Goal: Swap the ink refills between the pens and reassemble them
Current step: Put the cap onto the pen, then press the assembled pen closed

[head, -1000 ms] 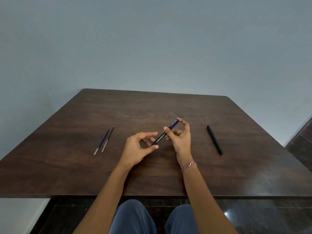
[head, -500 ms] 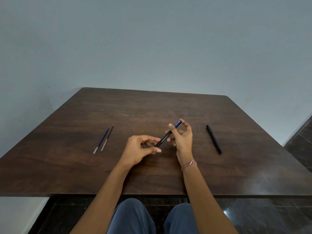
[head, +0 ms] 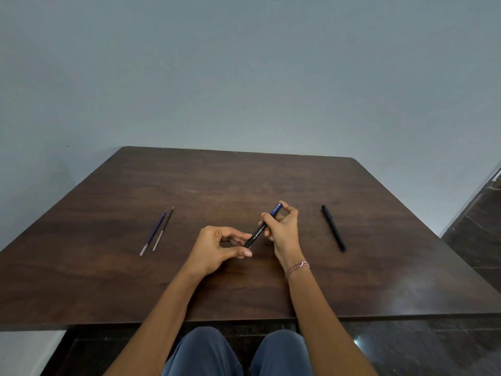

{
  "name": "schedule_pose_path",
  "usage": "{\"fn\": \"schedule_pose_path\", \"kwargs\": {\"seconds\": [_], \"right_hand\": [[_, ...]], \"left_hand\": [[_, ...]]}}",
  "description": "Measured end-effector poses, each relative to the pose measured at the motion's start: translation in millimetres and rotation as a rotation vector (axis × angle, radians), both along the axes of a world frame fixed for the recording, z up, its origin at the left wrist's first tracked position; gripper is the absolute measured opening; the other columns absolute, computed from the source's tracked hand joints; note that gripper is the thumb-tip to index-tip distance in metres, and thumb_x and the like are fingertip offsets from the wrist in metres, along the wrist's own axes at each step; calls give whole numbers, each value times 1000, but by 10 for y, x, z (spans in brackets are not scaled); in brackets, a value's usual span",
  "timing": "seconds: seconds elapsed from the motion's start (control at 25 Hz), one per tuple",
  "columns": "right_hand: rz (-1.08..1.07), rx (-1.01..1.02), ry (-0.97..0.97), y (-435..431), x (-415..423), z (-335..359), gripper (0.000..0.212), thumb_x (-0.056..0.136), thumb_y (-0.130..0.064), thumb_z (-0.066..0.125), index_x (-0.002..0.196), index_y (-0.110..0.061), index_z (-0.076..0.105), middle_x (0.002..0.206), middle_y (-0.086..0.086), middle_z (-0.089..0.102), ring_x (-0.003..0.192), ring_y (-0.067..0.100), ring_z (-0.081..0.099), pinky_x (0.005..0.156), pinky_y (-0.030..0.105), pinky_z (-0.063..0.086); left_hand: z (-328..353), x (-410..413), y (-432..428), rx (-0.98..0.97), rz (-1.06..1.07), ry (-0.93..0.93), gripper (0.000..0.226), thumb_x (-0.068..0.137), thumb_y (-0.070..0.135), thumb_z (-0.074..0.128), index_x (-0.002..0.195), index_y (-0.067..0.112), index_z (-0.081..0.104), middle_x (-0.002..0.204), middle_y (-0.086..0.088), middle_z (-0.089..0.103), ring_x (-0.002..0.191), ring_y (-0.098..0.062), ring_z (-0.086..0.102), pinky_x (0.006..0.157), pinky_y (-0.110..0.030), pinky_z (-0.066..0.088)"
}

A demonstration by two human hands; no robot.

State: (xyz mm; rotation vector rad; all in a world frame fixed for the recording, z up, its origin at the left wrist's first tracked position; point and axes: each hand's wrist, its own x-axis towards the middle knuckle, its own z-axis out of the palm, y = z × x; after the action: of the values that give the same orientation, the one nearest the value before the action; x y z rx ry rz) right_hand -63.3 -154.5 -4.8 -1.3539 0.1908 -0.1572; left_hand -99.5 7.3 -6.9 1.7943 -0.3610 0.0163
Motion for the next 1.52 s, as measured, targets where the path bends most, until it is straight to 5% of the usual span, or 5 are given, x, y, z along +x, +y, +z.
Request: {"fn": "schedule_pose_path", "kwargs": {"seconds": [0.4,0.68,0.88,1.28,1.52], "right_hand": [[-30,-15,-21,53,-2,2,40,89,-5,59,119,-20,36,68,5,64,39,8,46,37,17,33],[-74,-62,-37,89,39,-59,23,97,-31,48,116,-18,44,68,3,66,51,11,53,44,19,41],[-104,-118,-5,106,48,-46,22,101,-33,35,109,-18,48,69,2,66,53,10,52,46,18,42],[-123,-171,-6,92,53,-79,22,101,-31,37,109,-18,52,71,5,67,47,9,51,43,20,42],[-61,-385,71,75,135,21,33,100,-36,38,96,-7,54,58,7,60,35,8,52,41,22,45]], "left_hand": [[33,8,-15,67,27,21,34,60,5,84,92,13,73,75,-1,71,64,-6,66,61,-13,50],[69,-10,-10,41,26,59,34,60,2,84,89,13,71,69,-2,69,54,-7,64,57,-16,52],[51,-4,2,103,12,48,35,58,9,86,89,15,71,72,0,70,57,-10,66,61,-19,54],[57,-7,-13,199,-11,58,39,56,17,89,87,25,67,77,4,70,69,-8,68,64,-19,54],[62,-20,-30,204,-5,29,40,52,22,90,84,19,66,77,-1,71,70,-10,68,64,-20,55]]}}
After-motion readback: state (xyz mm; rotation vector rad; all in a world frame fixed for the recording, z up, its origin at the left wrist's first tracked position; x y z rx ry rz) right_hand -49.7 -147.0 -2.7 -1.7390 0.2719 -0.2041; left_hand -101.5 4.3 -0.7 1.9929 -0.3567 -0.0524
